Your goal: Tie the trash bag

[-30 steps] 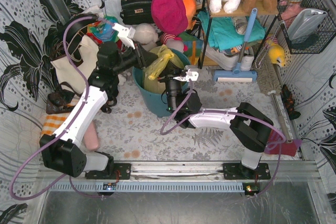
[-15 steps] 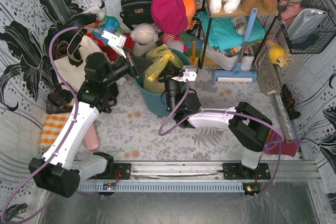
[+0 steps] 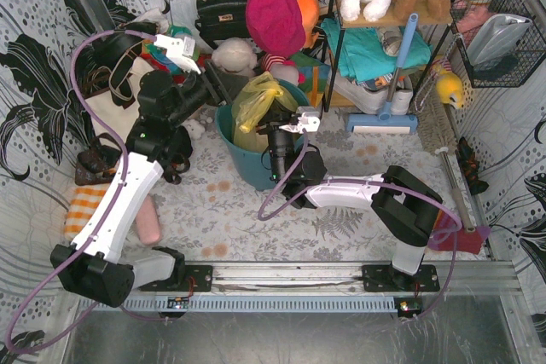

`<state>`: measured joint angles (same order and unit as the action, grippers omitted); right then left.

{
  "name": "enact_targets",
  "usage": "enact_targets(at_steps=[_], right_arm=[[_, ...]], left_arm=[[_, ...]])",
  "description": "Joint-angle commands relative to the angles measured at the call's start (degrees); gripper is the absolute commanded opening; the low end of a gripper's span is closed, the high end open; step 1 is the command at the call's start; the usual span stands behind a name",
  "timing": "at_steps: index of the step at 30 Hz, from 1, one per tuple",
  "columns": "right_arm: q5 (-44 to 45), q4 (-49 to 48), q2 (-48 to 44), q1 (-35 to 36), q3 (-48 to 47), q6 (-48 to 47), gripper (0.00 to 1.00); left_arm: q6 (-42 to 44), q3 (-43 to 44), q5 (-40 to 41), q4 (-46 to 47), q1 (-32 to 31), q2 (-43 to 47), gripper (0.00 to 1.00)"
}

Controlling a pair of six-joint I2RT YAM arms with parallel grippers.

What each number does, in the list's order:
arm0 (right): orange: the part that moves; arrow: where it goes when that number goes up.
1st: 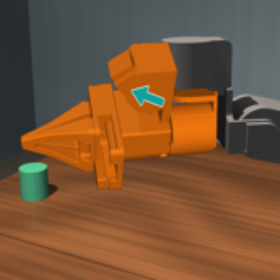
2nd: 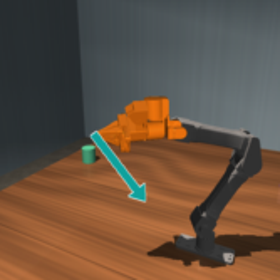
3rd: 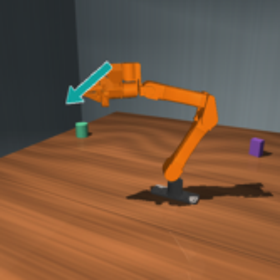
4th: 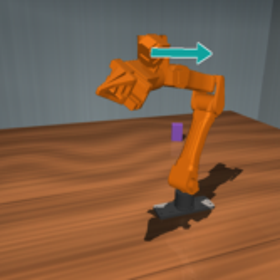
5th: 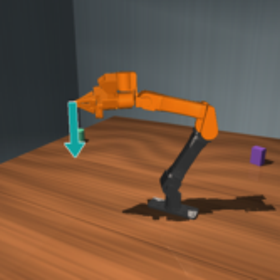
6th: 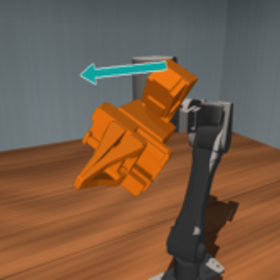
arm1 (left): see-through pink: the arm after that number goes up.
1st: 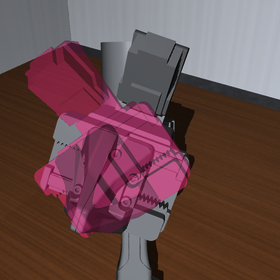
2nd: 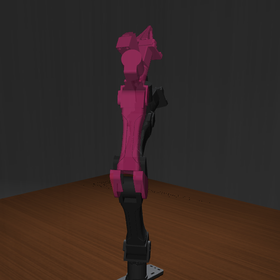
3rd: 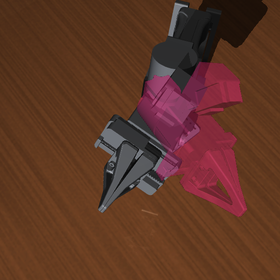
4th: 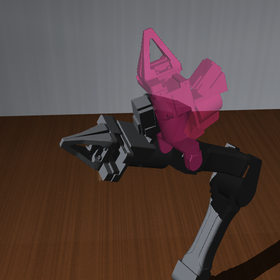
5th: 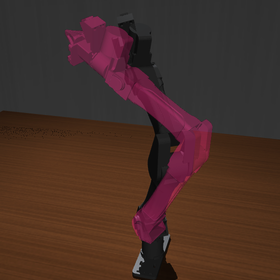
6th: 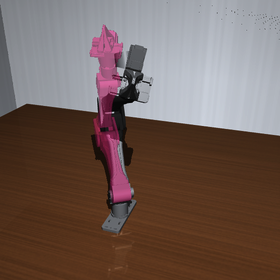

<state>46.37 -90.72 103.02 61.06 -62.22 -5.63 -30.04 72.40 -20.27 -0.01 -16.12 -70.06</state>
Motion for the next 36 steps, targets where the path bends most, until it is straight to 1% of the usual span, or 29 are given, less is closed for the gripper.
enact_targets(at_steps=[1,9,11,12,14,17,18,19,20,23,28,36], right_arm=[[1.11,-6.0,-1.52,-0.02,0.76,0.44,0.0],[0.83,-5.26,-1.6,-0.02,0.87,1.75,0.0],[0.91,-5.19,-1.51,-0.05,0.87,1.92,0.0],[0.92,-5.04,-1.44,-0.04,0.87,2.02,0.0],[1.08,-5.08,-1.33,-0.01,0.72,1.87,0.0],[1.62,-5.04,-0.96,-0.05,0.4,1.19,0.0],[2.0,-5.03,-0.84,-0.06,0.23,1.09,0.0],[2.38,-4.9,-0.84,-0.04,0.11,1.06,0.0],[2.49,-4.79,-0.92,-0.06,0.04,1.18,0.0],[2.0,-4.51,-0.96,-0.01,-0.45,0.57,0.0],[2.34,-6.67,-0.29,-0.12,-1.21,-1.91,0.0],[0.45,-6.75,0.34,-0.24,-3.15,-3.48,0.0]], left_arm=[[-11.28,-2.29,0.39,7.62,-0.11,-1.7,0.59],[-14.1,-4.14,-3.48,11.51,-0.37,-4.76,0.63],[-14.43,-3.73,-4.75,11.95,-0.55,-5.79,0.62],[-14.42,-3.56,-5.6,12.13,-0.58,-6.19,0.58],[-14.16,-3.33,-7.02,11.95,-0.66,-6.49,0.44],[-13.14,-3.8,-8.62,11.4,-0.67,-5.11,0.16],[-12.58,-3.98,-8.92,10.64,-0.65,-4.41,0.08],[-11.97,-4.12,-9.07,10.04,-0.6,-3.59,0.02],[-11.24,-4.66,-9.55,9.88,-0.66,-2.48,0.0],[-9.96,-5.82,-9.31,7.56,-0.67,0.54,0.0],[-7.79,-6.95,-8.74,2.49,-0.67,4.02,0.0],[-7.79,-11.45,-8.54,1.07,-0.74,7.22,0.0]])
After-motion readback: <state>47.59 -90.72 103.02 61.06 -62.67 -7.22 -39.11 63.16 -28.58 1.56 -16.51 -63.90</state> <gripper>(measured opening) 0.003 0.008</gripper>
